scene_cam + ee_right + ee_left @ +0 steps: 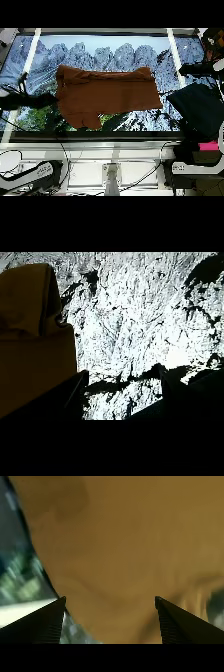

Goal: Fold the clothes and pants, and hang the long-sleeved shirts on hangers.

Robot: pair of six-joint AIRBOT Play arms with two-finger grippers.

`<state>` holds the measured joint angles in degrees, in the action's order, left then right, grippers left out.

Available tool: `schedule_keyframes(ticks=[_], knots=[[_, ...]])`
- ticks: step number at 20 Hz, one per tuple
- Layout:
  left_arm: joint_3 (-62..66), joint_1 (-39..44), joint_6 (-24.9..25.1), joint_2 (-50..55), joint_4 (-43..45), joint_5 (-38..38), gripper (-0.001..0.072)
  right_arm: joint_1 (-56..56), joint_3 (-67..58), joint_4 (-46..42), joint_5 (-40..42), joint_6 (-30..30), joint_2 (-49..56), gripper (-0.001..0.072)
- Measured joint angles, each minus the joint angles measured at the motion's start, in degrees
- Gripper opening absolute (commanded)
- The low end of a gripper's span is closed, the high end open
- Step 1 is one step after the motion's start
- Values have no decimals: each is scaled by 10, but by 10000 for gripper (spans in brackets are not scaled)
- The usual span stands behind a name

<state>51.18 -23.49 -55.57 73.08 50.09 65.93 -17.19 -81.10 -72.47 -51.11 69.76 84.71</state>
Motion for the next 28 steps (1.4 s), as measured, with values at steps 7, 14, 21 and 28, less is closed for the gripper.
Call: schedule_keyframes(ticks=[7, 14, 21, 28], knots=[[-114, 3, 66, -7, -9, 2, 596, -5, 0, 3, -23, 0, 0, 482], [-134, 3, 82, -5, -6, -71, 595, -5, 0, 5, -42, 0, 0, 482], [-136, 32, 85, 19, -13, -91, 459, -5, 0, 5, -44, 0, 0, 479], [-135, 45, 117, 26, -57, -124, 17, -5, 0, 5, -59, 0, 0, 429]])
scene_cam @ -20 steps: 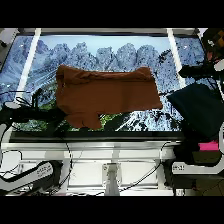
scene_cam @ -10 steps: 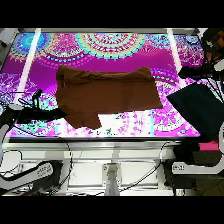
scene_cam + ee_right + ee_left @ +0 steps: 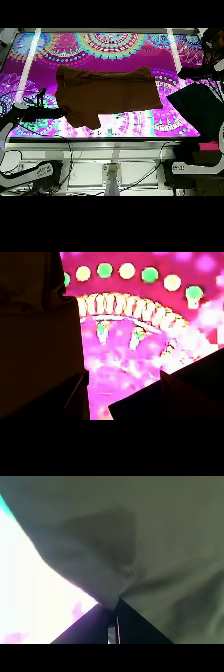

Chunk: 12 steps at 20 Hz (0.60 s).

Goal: Fold the clothes and pants, and hang the long-sleeved shirts on hangers.

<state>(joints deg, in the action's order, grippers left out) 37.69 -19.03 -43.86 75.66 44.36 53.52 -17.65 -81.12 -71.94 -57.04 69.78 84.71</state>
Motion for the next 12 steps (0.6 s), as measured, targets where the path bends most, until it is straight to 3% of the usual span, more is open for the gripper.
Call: schedule_keyframes(ticks=[6, 8, 12], knots=[[50, -3, 34, -4, -48, 20, 17, 0, 5, 2, -84, -8, 1, 423], [78, -9, 33, -12, -52, 49, 17, 0, 19, 10, -116, -12, 1, 364], [119, -42, 11, -47, -31, 102, 17, 1, 79, 35, -160, -19, 1, 365]])
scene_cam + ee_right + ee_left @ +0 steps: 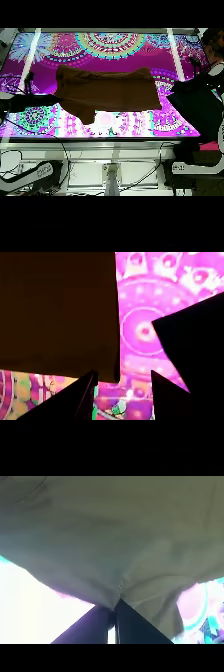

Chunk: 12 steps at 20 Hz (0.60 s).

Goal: Fold the clothes and pants, and hang the long-sleeved shirts on hangers.

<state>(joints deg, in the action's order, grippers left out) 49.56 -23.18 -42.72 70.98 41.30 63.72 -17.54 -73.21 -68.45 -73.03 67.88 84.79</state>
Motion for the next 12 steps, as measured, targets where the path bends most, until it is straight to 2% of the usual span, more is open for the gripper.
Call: schedule_keyframes(ticks=[7, 12], knots=[[16, -53, -34, -46, 95, 41, 17, 1, 129, 96, 0, -10, 0, 370], [16, -59, -44, -42, 114, 48, 17, 34, 190, 130, 23, -10, 0, 370]])
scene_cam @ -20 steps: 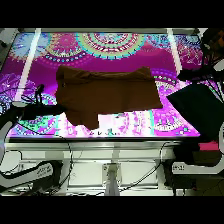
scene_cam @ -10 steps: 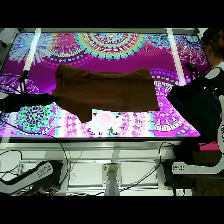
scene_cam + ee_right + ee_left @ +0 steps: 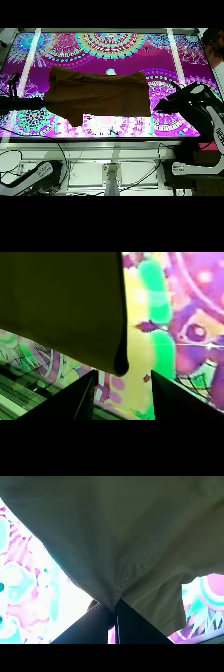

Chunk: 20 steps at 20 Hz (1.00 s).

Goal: Fold the clothes and pants, and hang the long-sleeved shirts on hangers.

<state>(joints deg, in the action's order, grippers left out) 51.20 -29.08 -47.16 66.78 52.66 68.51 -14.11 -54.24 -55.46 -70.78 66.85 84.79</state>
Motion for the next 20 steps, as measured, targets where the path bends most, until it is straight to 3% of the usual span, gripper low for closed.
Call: schedule_keyframes(ticks=[9, 17, 20], knots=[[0, -1, -4, 6, -3, 1, 17, 57, 22, -2, 58, 33, 8, 369], [0, -1, -4, 7, -4, 1, 17, 33, 22, 20, 33, 68, 32, 364], [0, -1, -4, 7, -4, 1, 17, 31, 23, 56, 27, 70, 52, 305]])
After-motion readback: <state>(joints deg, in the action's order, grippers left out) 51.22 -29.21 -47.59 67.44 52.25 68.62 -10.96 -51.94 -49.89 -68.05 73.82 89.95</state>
